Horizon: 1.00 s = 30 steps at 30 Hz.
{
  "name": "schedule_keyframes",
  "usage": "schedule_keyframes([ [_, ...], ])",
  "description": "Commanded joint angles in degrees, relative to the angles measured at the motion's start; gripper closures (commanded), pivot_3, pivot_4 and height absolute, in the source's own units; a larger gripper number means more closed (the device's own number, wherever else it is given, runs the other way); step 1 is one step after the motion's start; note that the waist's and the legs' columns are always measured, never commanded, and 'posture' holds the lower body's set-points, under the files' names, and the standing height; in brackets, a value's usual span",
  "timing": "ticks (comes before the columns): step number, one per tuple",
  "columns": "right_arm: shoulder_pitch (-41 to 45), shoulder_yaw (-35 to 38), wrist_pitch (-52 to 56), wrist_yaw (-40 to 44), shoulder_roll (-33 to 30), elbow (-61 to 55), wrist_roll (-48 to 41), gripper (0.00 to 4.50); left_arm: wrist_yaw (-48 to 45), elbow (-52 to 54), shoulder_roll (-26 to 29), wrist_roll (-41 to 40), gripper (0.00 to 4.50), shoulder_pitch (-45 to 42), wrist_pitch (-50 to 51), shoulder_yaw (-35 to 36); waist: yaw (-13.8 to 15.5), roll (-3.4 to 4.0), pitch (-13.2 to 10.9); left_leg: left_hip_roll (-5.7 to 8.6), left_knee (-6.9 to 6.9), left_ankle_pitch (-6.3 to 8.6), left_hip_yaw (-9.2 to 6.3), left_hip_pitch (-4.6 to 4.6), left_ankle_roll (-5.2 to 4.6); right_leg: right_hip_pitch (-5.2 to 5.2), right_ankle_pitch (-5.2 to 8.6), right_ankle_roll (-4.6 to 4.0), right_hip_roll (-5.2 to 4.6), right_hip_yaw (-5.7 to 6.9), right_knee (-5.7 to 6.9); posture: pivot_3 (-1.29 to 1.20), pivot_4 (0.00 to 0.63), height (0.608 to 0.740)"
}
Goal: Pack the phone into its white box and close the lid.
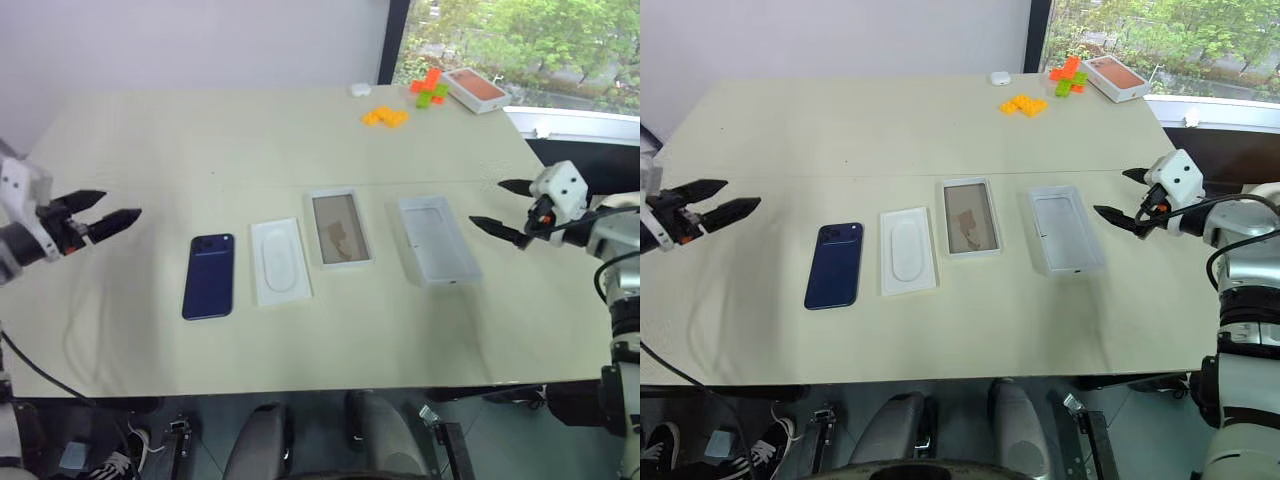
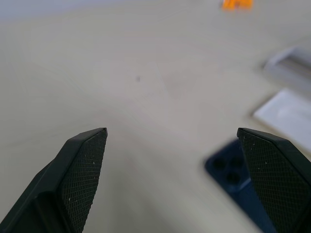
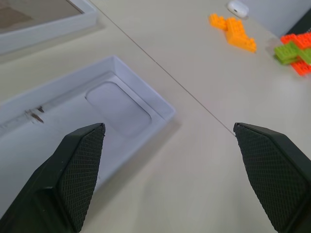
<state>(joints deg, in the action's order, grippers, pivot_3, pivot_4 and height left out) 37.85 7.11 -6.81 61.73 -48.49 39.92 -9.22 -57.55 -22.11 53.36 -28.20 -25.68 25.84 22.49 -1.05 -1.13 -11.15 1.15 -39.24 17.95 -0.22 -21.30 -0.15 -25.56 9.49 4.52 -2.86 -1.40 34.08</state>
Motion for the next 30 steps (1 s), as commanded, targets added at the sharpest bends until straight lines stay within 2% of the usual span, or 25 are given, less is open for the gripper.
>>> schedule_keyframes([
  [1,0.17,0.71,1.15,-0.41,-0.19,-4.28,-0.96,0.06,1.92,2.31,0.5,-1.62,0.0,-1.55,3.74,1.39,-0.02,0.0,0.0,0.0,0.0,0.0,0.0,0.0,0.0,0.0,0.0,0.0,0.0,0.0,0.0,0.0,0.15,0.74],
  [5,-2.67,0.25,4.38,0.78,0.53,-12.96,-2.55,0.06,2.84,5.38,0.96,-2.63,0.0,-1.88,13.58,-1.4,-0.03,0.0,0.0,0.0,0.0,0.0,-0.02,0.0,0.01,0.0,0.0,0.0,0.02,0.0,0.02,0.0,0.15,0.74],
  [13,-6.92,-3.85,12.53,3.73,0.56,-34.72,-4.56,0.06,11.23,9.54,-3.38,-2.54,0.0,-1.11,20.4,-0.73,0.0,-0.01,0.01,0.0,-0.03,-0.03,-0.06,0.02,0.05,0.0,0.0,0.0,0.04,0.0,0.08,0.0,0.15,0.74],
  [19,-5.12,-6.9,12.81,-0.96,4.17,-37.72,-1.65,0.06,15.94,14.08,-5.88,-2.43,0.0,1.71,24.6,-1.95,0.15,-0.04,0.02,0.0,-0.04,-0.06,-0.08,0.03,0.11,0.0,0.0,0.0,0.03,0.0,0.09,0.0,0.15,0.74],
  [22,-5.11,-10.98,10.11,-1.84,6.38,-40.31,1.46,0.06,23.93,20.31,-11.72,-5.07,0.0,0.94,34.09,-1.59,0.58,-0.05,0.03,0.07,-0.05,-0.07,-0.1,0.02,0.13,0.02,-0.01,-0.01,-0.06,0.01,0.08,0.0,0.15,0.74],
  [25,-5.06,-12.03,11.95,-2.45,9.03,-41.64,0.25,0.06,27.97,28.83,-15.25,-5.6,0.0,1.71,37.87,-3.12,0.37,-0.19,0.05,0.09,-0.07,-0.08,-0.14,-0.02,0.13,0.04,-0.02,0.0,-0.07,0.02,0.05,0.0,0.15,0.74],
  [30,-5.22,-13.06,11.8,-3.24,10.62,-41.9,0.64,0.06,38.13,35.0,-24.52,-6.24,0.0,-0.17,47.02,-3.64,0.47,-0.19,0.06,0.1,-0.06,-0.07,-0.16,-0.03,0.15,0.03,-0.02,-0.01,-0.1,0.02,0.03,0.0,0.15,0.74],
])
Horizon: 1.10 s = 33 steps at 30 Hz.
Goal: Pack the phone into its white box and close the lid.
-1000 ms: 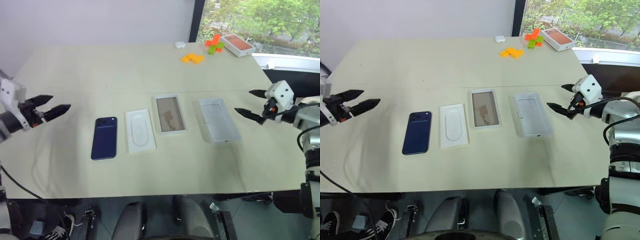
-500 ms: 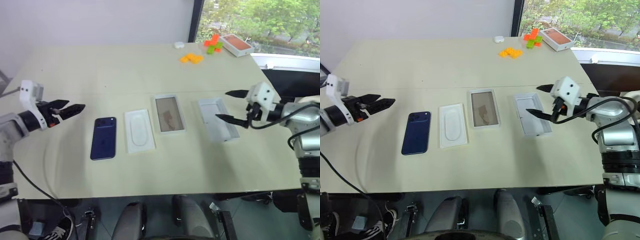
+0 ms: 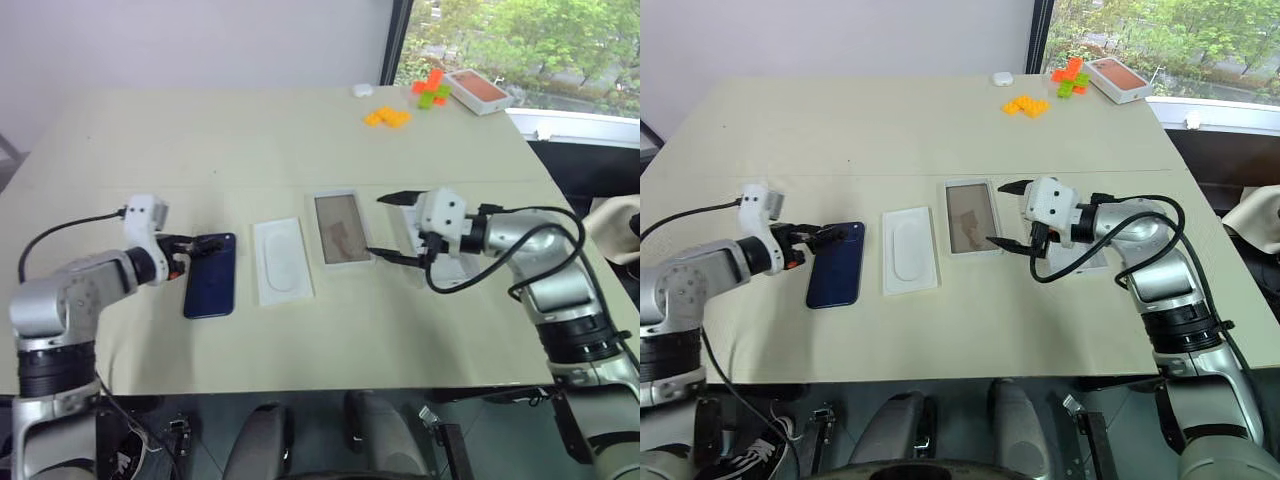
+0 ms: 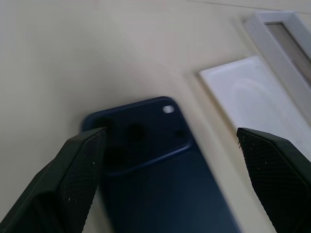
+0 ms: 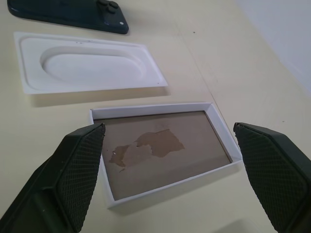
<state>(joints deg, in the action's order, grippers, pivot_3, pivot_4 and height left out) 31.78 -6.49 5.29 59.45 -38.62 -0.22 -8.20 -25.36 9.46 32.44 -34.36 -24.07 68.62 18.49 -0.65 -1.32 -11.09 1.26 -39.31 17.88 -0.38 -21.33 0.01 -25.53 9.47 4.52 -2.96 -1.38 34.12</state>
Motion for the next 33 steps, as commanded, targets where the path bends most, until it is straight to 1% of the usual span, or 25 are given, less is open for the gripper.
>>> schedule_keyframes([
  [1,1.1,0.74,-0.11,-1.24,1.01,-1.37,-0.51,0.06,8.51,4.22,-5.9,0.6,0.0,-2.17,5.19,0.36,0.05,-0.01,0.01,0.02,0.0,-0.02,-0.02,0.02,0.04,0.01,0.0,0.0,-0.01,0.01,0.01,0.0,0.15,0.74],
  [2,1.33,0.94,-0.21,-1.5,1.17,-0.88,-0.4,0.06,11.9,4.93,-8.93,1.53,0.0,-2.75,6.83,0.79,0.01,-0.01,0.01,0.02,0.0,-0.04,-0.03,0.03,0.07,0.03,-0.01,-0.01,-0.01,0.02,0.02,0.0,0.15,0.74],
  [5,1.36,1.23,-0.3,-1.61,1.23,-0.51,-0.37,0.06,16.64,7.37,-14.29,2.21,0.0,-3.64,8.8,1.26,-0.02,-0.02,0.01,0.02,0.0,-0.09,-0.07,0.1,0.15,0.1,-0.03,-0.03,0.04,0.03,0.04,0.0,0.15,0.74],
  [7,1.07,1.26,-0.27,-1.61,1.15,-0.65,-0.52,0.06,18.59,8.31,-17.14,2.12,0.0,-4.28,9.84,1.92,-0.03,-0.02,0.02,0.0,0.0,-0.11,-0.07,0.14,0.18,0.11,-0.03,-0.04,0.08,0.02,0.05,0.0,0.15,0.74],
  [9,0.87,1.26,-0.28,-1.66,1.14,-0.75,-0.54,0.06,20.14,8.59,-18.82,2.51,0.0,-4.7,10.58,2.28,-0.16,-0.02,0.02,0.0,0.0,-0.11,-0.07,0.14,0.19,0.11,-0.03,-0.04,0.1,0.02,0.05,0.0,0.15,0.74],
  [12,0.89,1.34,-0.44,-2.04,1.12,-0.34,-0.25,0.06,22.85,9.25,-23.37,1.91,0.0,-6.18,14.97,5.15,-0.14,-0.02,0.02,-0.02,0.0,-0.12,-0.08,0.13,0.2,0.11,-0.03,-0.04,0.12,0.02,0.05,0.0,0.15,0.74],
  [15,0.93,1.35,-1.01,-2.09,0.89,0.38,0.01,0.06,24.29,10.67,-25.74,2.26,0.0,-7.11,18.79,6.41,-0.11,-0.02,0.02,-0.01,0.0,-0.12,-0.08,0.12,0.21,0.11,-0.03,-0.04,0.13,0.02,0.04,0.0,0.15,0.74],
  [20,1.55,1.31,-1.17,-2.37,1.14,1.05,0.02,0.06,24.3,11.83,-28.2,2.36,0.0,-8.11,22.83,7.81,-0.11,-0.02,0.02,0.0,0.0,-0.12,-0.08,0.12,0.21,0.11,-0.03,-0.04,0.13,0.02,0.03,0.0,0.15,0.74],
  [23,1.76,1.32,-1.38,-2.61,1.23,1.25,0.12,0.0,24.3,12.42,-29.37,2.19,0.82,-7.98,23.86,8.26,-0.11,-0.02,0.02,0.0,0.0,-0.13,-0.08,0.12,0.21,0.12,-0.03,-0.04,0.14,0.01,0.02,0.0,0.15,0.74],
  [26,1.89,1.37,-1.57,-2.75,1.03,1.39,0.25,0.0,24.68,12.27,-29.58,2.6,2.3,-7.35,23.88,8.74,-0.17,-0.02,0.01,0.0,0.0,-0.13,-0.09,0.11,0.23,0.12,-0.03,-0.04,0.14,0.01,0.02,0.0,0.15,0.74],
  [30,1.91,1.59,-1.46,-2.85,0.9,1.33,0.07,0.0,24.64,11.81,-29.27,3.5,4.4,-7.34,23.81,9.72,-0.13,-0.02,0.01,-0.01,0.0,-0.14,-0.09,0.12,0.24,0.11,-0.03,-0.05,0.16,0.01,0.02,0.0,0.15,0.74],
  [33,1.87,1.8,-1.42,-2.99,0.82,1.34,0.0,0.0,24.24,11.49,-28.94,3.81,4.46,-7.61,23.81,11.32,-0.15,-0.02,0.01,-0.01,0.0,-0.14,-0.09,0.12,0.24,0.12,-0.02,-0.05,0.16,0.01,0.01,0.0,0.15,0.74],
])
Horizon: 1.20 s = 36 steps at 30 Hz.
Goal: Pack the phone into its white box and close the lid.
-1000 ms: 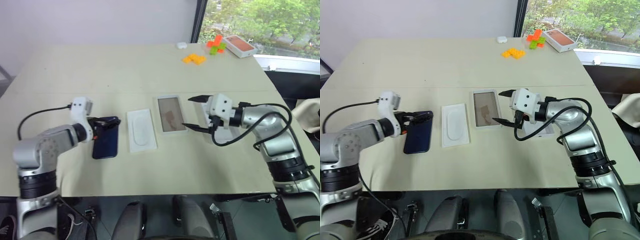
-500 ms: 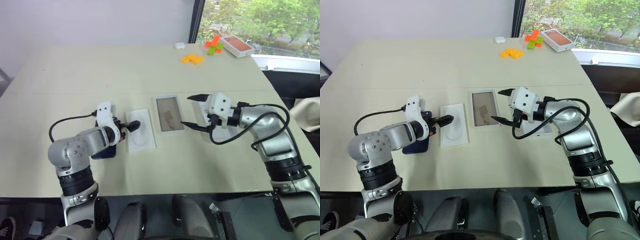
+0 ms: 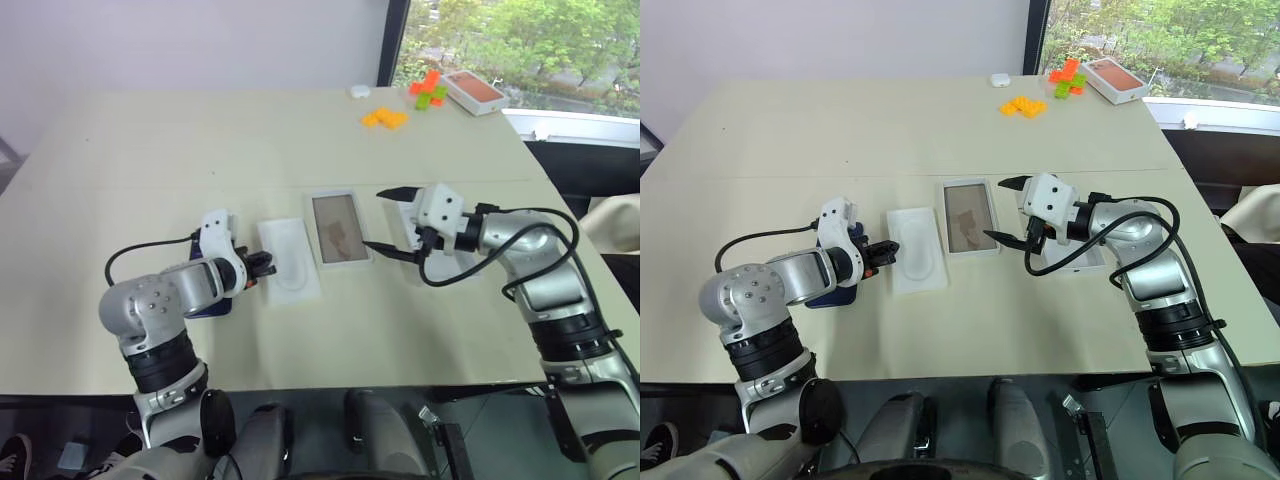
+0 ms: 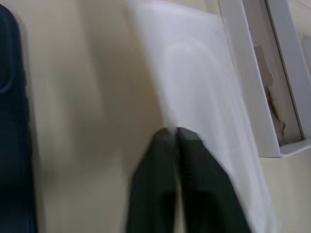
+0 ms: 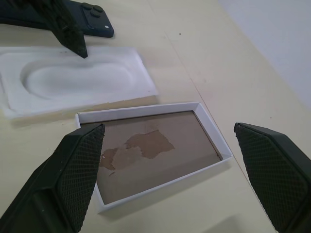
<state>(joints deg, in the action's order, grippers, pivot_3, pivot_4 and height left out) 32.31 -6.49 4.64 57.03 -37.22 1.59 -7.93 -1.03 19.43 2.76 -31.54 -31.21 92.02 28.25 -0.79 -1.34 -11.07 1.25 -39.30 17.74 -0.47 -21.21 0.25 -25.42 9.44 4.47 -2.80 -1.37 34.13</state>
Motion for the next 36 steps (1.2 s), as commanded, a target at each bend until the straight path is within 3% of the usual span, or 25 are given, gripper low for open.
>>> schedule_keyframes([
  [1,1.33,1.85,-0.74,-0.62,-0.61,-0.47,-0.29,0.0,-0.41,1.49,1.05,0.99,4.46,-0.69,0.39,2.09,-0.02,0.0,0.0,0.0,0.0,0.0,0.0,0.0,0.0,0.0,0.0,0.0,0.0,0.0,0.0,0.0,0.15,0.74],
  [9,1.25,2.18,-0.95,-0.66,-1.2,-0.05,-0.31,0.0,-8.72,-3.71,10.18,-3.67,4.46,-5.95,0.37,8.4,-0.15,0.0,0.0,-0.02,0.0,-0.02,-0.01,0.01,0.03,-0.01,0.01,-0.01,0.09,0.01,0.0,0.0,0.15,0.74],
  [17,1.31,2.02,-0.97,-1.05,-1.06,0.47,0.01,0.0,-2.89,-13.75,-0.54,-4.03,4.46,-20.44,0.42,23.95,0.26,-0.09,-0.05,0.11,-0.01,-0.02,-0.07,-0.11,0.04,0.01,0.0,0.0,-0.08,0.06,-0.12,0.0,0.15,0.74],
  [22,0.86,1.84,-1.4,-1.37,-1.26,0.23,0.7,0.0,-0.85,-17.96,-6.69,-3.18,4.46,-23.47,-1.0,24.88,-0.11,-0.08,-0.04,0.08,0.08,-0.02,-0.03,-0.05,0.05,-0.01,0.0,0.01,-0.03,0.05,-0.09,0.0,0.15,0.74],
  [25,0.35,2.54,-0.74,-1.59,-1.53,-0.22,0.25,0.0,0.21,-20.9,-9.54,-2.43,4.46,-22.91,-6.64,21.22,-0.01,-0.09,-0.05,0.08,0.08,-0.05,-0.05,-0.07,0.1,-0.01,0.0,0.01,0.0,0.05,-0.09,0.0,0.15,0.74],
  [28,0.14,2.62,-0.96,-1.82,-2.07,-0.28,0.79,0.0,4.01,-24.51,-12.43,-2.56,4.46,-23.7,-11.8,22.26,0.13,-0.09,-0.05,0.07,0.07,-0.1,-0.05,-0.06,0.17,-0.01,0.0,0.01,0.0,0.05,-0.1,0.0,0.15,0.74],
  [36,-0.16,2.92,-0.02,-2.78,-2.05,-1.0,0.21,0.0,5.42,-29.41,-12.22,1.15,4.46,-20.78,-23.73,9.04,0.13,-0.1,-0.05,0.11,0.08,-0.11,-0.04,-0.07,0.19,-0.01,0.0,0.01,0.09,0.03,-0.09,0.0,0.15,0.74],
])
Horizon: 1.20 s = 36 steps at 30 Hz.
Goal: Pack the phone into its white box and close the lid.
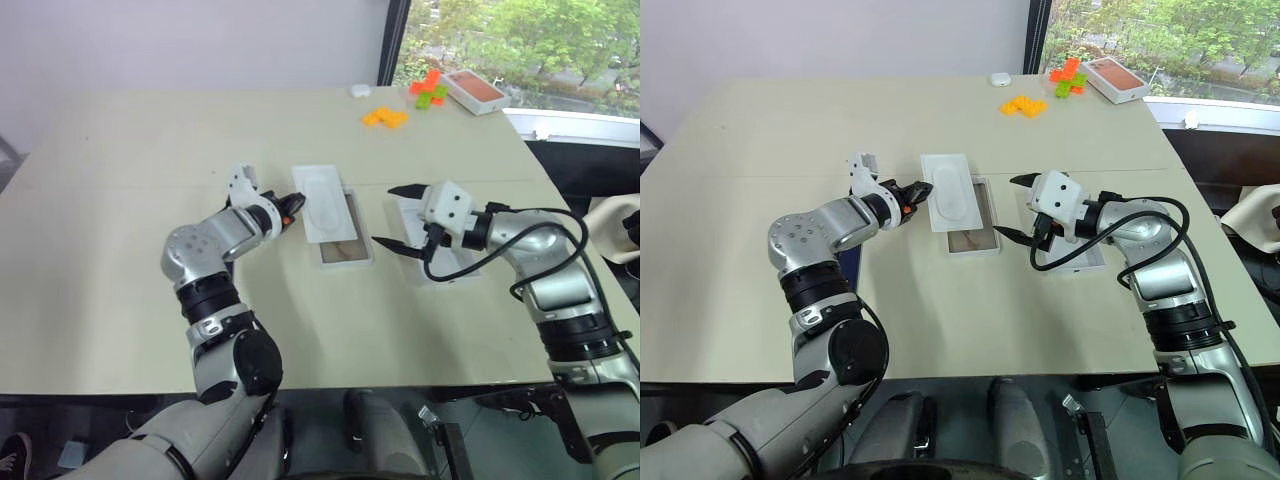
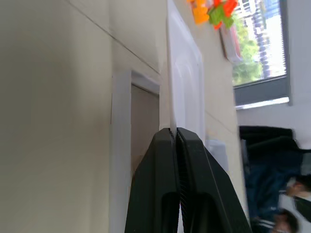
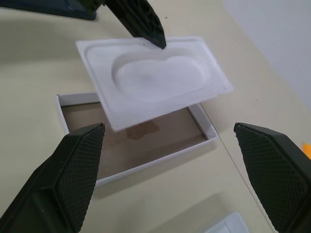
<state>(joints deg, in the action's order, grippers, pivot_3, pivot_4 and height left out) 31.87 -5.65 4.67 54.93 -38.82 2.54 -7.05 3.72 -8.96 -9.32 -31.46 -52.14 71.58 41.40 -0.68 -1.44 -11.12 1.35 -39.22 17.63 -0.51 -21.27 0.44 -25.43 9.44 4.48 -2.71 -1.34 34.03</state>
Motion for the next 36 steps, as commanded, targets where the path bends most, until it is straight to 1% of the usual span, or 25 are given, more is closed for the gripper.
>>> schedule_keyframes([
  [1,0.32,2.05,-0.12,-0.74,-0.47,-1.88,-0.6,0.0,0.72,-1.76,-0.48,0.46,4.46,0.05,-3.34,-4.75,0.02,0.0,0.0,0.01,0.0,0.0,0.0,0.0,0.0,0.0,0.0,0.0,-0.01,0.0,0.0,0.0,0.15,0.74],
  [6,0.36,1.92,-0.21,-1.02,-0.42,-1.92,-0.54,0.0,1.29,-1.01,-2.11,-0.87,4.46,1.44,-2.33,-8.62,-0.02,0.0,0.0,0.01,0.0,0.0,0.0,-0.02,-0.01,0.0,0.0,0.0,-0.01,-0.01,-0.01,0.0,0.15,0.74],
  [11,-0.22,2.04,0.81,-0.24,-0.73,-2.46,-1.51,0.0,2.88,0.05,-2.51,-2.06,4.46,3.06,-2.67,-9.92,-0.04,0.0,0.0,-0.04,0.0,0.0,-0.01,0.0,-0.01,0.0,0.0,0.0,0.0,-0.01,0.0,0.0,0.15,0.74],
  [13,-0.24,2.16,3.17,0.25,-1.01,-2.49,-2.38,0.0,3.81,0.4,-2.45,-1.94,4.46,3.32,-2.97,-10.87,-0.01,0.0,0.0,-0.03,0.0,0.0,-0.01,0.0,-0.01,0.0,0.0,0.0,0.0,-0.01,0.0,0.0,0.15,0.74],
  [18,-0.13,2.39,8.32,1.45,-2.77,-1.83,-3.24,0.0,5.1,0.49,-2.72,-3.43,4.46,3.47,-3.08,-10.7,0.04,0.0,0.0,-0.03,0.0,0.0,-0.01,-0.01,-0.01,0.0,0.0,0.0,-0.01,-0.01,-0.01,0.0,0.15,0.74],
  [21,-0.09,2.33,10.48,1.17,-3.15,-1.86,-3.33,0.0,4.24,-0.28,-2.76,-4.48,4.46,3.91,-3.33,-10.87,0.06,0.0,0.0,-0.01,-0.01,0.0,-0.01,-0.01,-0.02,0.0,0.0,0.0,-0.01,-0.01,-0.01,0.0,0.15,0.74],
  [26,-0.06,1.95,10.24,0.51,-2.74,-2.5,-2.83,0.0,5.08,-0.81,-3.66,-5.82,4.46,4.13,-3.88,-11.38,0.01,0.0,0.0,-0.01,0.0,0.0,0.0,0.0,-0.01,0.0,0.0,0.0,0.02,-0.01,-0.01,0.0,0.15,0.74],
  [31,-0.11,1.92,10.05,0.27,-2.68,-2.7,-2.84,0.0,5.57,-1.66,-3.4,-5.77,4.46,4.27,-5.38,-12.81,0.05,0.0,0.0,0.01,-0.01,0.0,0.0,-0.01,-0.01,0.0,0.0,0.0,0.01,-0.01,-0.01,0.0,0.15,0.74],
  [34,-0.2,1.87,9.84,0.2,-2.72,-2.78,-2.73,0.0,5.77,-1.61,-3.49,-6.33,3.59,4.4,-5.5,-12.94,0.03,0.0,0.0,0.01,-0.01,0.0,0.0,-0.01,-0.01,0.0,0.0,0.0,0.01,-0.01,-0.02,0.0,0.15,0.74],
  [36,-0.08,1.73,9.34,0.03,-2.63,-2.41,-2.41,0.0,5.6,-1.37,-3.56,-7.13,2.57,4.31,-4.77,-13.11,0.03,0.0,0.0,0.01,-0.01,0.0,0.0,-0.01,-0.01,0.0,0.0,0.0,0.01,-0.01,-0.01,0.0,0.15,0.74],
])
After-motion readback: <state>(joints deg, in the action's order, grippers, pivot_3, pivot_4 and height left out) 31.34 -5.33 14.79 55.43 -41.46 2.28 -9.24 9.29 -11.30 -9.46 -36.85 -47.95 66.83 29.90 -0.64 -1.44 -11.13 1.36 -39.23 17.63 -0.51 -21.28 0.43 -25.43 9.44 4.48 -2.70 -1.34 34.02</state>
